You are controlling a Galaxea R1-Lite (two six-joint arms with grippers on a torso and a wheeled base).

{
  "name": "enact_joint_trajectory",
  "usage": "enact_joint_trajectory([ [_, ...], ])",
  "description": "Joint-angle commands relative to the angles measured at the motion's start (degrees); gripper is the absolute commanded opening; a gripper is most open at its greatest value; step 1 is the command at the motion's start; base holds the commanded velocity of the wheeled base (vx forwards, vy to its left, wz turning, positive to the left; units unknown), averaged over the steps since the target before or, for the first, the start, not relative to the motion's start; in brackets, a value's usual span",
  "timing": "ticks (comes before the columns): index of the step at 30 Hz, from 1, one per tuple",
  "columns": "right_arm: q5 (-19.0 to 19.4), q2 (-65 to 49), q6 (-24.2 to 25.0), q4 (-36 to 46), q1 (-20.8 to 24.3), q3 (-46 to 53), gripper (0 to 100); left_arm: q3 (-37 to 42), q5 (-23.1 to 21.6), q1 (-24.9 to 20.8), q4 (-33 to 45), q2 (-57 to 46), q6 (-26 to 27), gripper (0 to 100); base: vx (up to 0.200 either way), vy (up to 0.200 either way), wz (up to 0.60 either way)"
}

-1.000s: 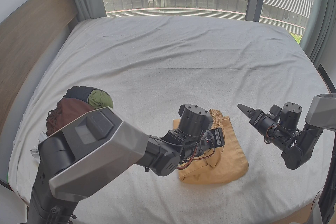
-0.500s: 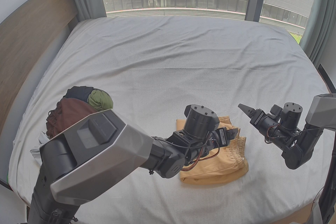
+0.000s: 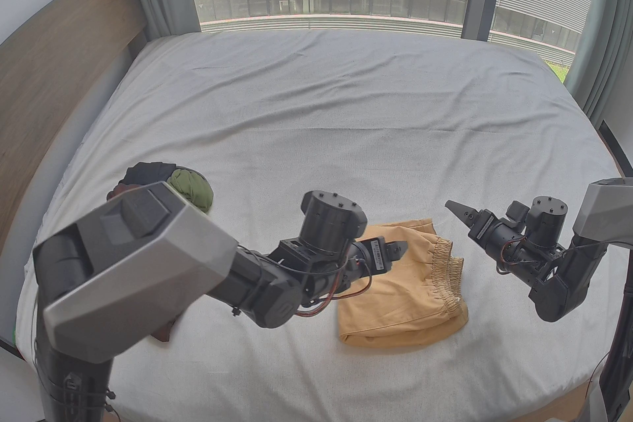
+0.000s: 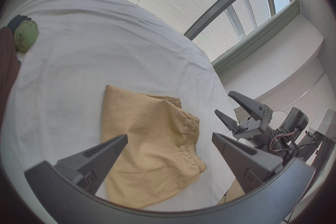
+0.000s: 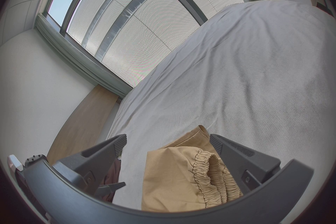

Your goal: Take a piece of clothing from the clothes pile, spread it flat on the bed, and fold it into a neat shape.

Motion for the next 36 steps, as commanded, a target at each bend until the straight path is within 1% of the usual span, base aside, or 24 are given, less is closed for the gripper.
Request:
enact_joint_trajectory([
  [1, 0.0, 1.7, 0.0, -0.3, 0.2, 0.1, 100, 6.6, -0.5, 2.7, -0.4, -7.5, 2.0, 100, 0.000, 0.000, 0.00],
  [4, 0.0, 2.5, 0.0, -0.5, 0.5, 0.1, 100, 10.3, -1.5, 3.7, 0.2, -12.3, 2.0, 100, 0.000, 0.000, 0.00],
  [7, 0.0, 2.9, -0.1, -0.5, 0.7, 0.7, 100, 16.6, -4.6, 5.7, 0.1, -18.3, 2.4, 100, 0.000, 0.000, 0.00],
  [8, 0.0, 2.9, -0.1, -0.5, 0.7, 0.7, 100, 16.6, -4.6, 5.7, 0.1, -18.3, 2.4, 100, 0.000, 0.000, 0.00],
  [9, 0.0, 3.5, -0.8, -0.6, 0.9, 0.8, 100, 20.1, -6.0, 6.8, -0.2, -21.4, 2.5, 100, 0.000, 0.000, 0.00],
  [11, 0.0, 4.0, -1.7, -0.8, 0.9, 1.0, 100, 24.4, -6.4, 9.3, -0.5, -24.1, 4.5, 100, 0.000, 0.000, 0.00],
  [14, 0.0, 4.1, -2.0, -0.8, 1.1, 1.1, 100, 30.2, -7.4, 13.8, -1.3, -28.5, 9.9, 100, 0.000, 0.000, 0.00],
  [15, 0.0, 4.0, -2.1, -0.7, 1.2, 1.0, 100, 31.6, -8.3, 15.1, -1.9, -29.8, 10.9, 100, 0.000, 0.000, 0.00],
  [18, 0.0, 4.0, -2.8, 0.0, 1.5, 0.1, 100, 35.6, -12.2, 18.3, -4.6, -33.9, 10.6, 100, 0.000, 0.000, 0.00],
  [19, 0.0, 4.0, -2.9, 0.0, 1.6, 0.0, 100, 35.7, -12.5, 18.4, -4.7, -34.1, 10.5, 100, 0.000, 0.000, 0.00],
  [20, 0.0, 4.1, -3.7, 0.6, 2.1, -0.8, 100, 38.0, -14.8, 19.9, -5.3, -36.6, 10.3, 100, 0.000, 0.000, 0.00],
  [22, 0.0, 4.6, -4.8, 2.4, 2.5, -1.7, 100, 41.1, -17.5, 20.8, -5.6, -38.8, 10.5, 100, 0.000, 0.000, 0.00],
  [25, 0.3, 5.6, -5.1, 2.9, 2.2, -3.0, 100, 45.1, -18.1, 21.2, -7.1, -39.6, 11.1, 100, 0.000, 0.000, 0.00],
  [29, 0.6, 8.5, -6.4, 2.4, 1.9, -3.7, 100, 46.2, -18.2, 21.5, -11.9, -38.6, 11.3, 100, 0.000, 0.000, 0.00],
  [32, 0.6, 11.5, -8.5, 2.4, 1.2, -4.7, 100, 46.6, -17.9, 21.8, -13.0, -35.4, 11.4, 100, 0.000, 0.000, 0.00],
  [36, 0.6, 14.8, -9.2, 1.2, 0.2, -6.4, 100, 46.9, -17.7, 22.3, -14.9, -33.9, 11.6, 100, 0.000, 0.000, 0.00],
])
